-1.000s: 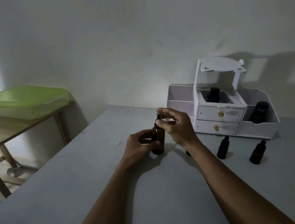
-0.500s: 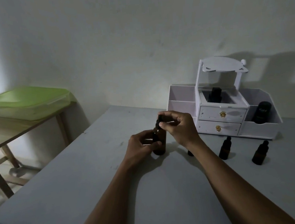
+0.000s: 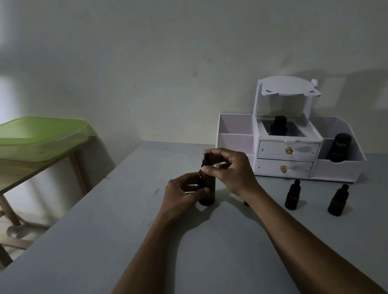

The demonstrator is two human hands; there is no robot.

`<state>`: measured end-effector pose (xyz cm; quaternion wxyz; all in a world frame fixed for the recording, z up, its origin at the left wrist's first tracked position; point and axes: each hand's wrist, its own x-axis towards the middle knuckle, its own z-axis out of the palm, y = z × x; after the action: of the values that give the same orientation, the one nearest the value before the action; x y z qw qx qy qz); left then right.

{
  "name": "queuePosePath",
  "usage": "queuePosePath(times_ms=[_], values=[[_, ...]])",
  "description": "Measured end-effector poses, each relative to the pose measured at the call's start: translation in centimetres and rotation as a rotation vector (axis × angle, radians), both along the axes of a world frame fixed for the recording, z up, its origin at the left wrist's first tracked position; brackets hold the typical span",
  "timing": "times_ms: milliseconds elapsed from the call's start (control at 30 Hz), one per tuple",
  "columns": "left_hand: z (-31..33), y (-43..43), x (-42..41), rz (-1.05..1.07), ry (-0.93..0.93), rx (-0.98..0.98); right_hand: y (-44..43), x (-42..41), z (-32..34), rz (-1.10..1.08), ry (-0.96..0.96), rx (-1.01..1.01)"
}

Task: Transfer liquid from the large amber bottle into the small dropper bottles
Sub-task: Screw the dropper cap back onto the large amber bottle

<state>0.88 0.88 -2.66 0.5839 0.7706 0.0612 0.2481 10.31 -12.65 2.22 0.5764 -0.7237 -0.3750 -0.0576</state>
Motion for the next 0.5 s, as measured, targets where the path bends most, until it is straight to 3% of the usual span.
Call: queuePosePath(times_ms=[200, 333, 500], values=[[-0.01, -0.25, -0.08, 0.008, 0.01, -0.014, 0.34, -0.24, -0.3, -0.004, -0.023, -0.007], [-0.16, -0.18, -0.1, 0.017, 0.011, -0.03, 0.01, 0.04, -0.16, 0.083, 0.072, 0.057], [-0.1, 0.09, -0.08, 0.011, 0.001, 0.025, 0.0, -0.03, -0.27, 0.008, 0.023, 0.031]])
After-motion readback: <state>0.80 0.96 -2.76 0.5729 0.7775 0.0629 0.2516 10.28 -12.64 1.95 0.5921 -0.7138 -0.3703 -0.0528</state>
